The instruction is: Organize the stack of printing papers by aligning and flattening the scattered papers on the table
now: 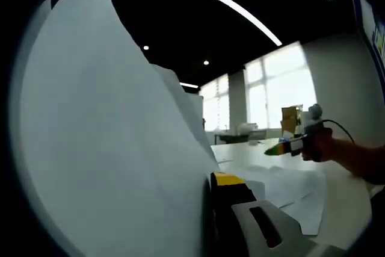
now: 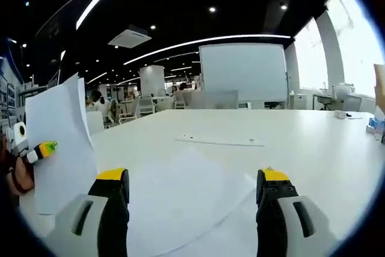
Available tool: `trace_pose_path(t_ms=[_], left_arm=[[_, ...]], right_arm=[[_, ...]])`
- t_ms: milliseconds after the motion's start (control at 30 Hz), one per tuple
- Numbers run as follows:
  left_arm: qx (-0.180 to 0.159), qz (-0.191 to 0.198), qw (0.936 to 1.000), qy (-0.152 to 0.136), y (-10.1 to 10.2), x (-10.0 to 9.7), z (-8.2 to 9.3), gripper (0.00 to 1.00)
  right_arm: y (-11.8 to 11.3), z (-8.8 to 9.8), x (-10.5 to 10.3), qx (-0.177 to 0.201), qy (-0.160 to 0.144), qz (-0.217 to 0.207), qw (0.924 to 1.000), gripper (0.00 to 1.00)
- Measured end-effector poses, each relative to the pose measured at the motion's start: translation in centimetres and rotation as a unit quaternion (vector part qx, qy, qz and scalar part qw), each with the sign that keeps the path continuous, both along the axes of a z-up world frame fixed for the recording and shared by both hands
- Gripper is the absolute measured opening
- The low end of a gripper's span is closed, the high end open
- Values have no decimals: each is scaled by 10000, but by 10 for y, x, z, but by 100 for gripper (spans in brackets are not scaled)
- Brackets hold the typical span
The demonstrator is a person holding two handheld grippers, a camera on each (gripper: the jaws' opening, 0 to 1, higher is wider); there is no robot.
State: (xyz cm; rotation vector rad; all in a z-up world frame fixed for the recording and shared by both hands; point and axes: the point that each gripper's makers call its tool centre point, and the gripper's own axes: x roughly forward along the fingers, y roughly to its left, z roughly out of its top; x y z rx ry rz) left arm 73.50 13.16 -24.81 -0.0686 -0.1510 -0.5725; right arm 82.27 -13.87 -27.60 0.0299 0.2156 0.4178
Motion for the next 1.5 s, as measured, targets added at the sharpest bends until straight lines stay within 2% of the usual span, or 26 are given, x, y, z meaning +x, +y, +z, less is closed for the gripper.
trace_pose_path(t_ms=[400, 733, 1500], left_arm=[[0, 2, 10000, -4, 0, -1, 1, 10], [-13, 8, 10000, 0, 2, 1, 0, 10], [-66, -33, 10000, 13, 3, 1, -2, 10]], right_arm=[[-5, 3, 0, -60, -118, -88, 9999, 78], [-6, -2, 1, -125, -49, -65, 9999, 78], [-11, -18, 20, -315, 153, -143, 9993, 78]])
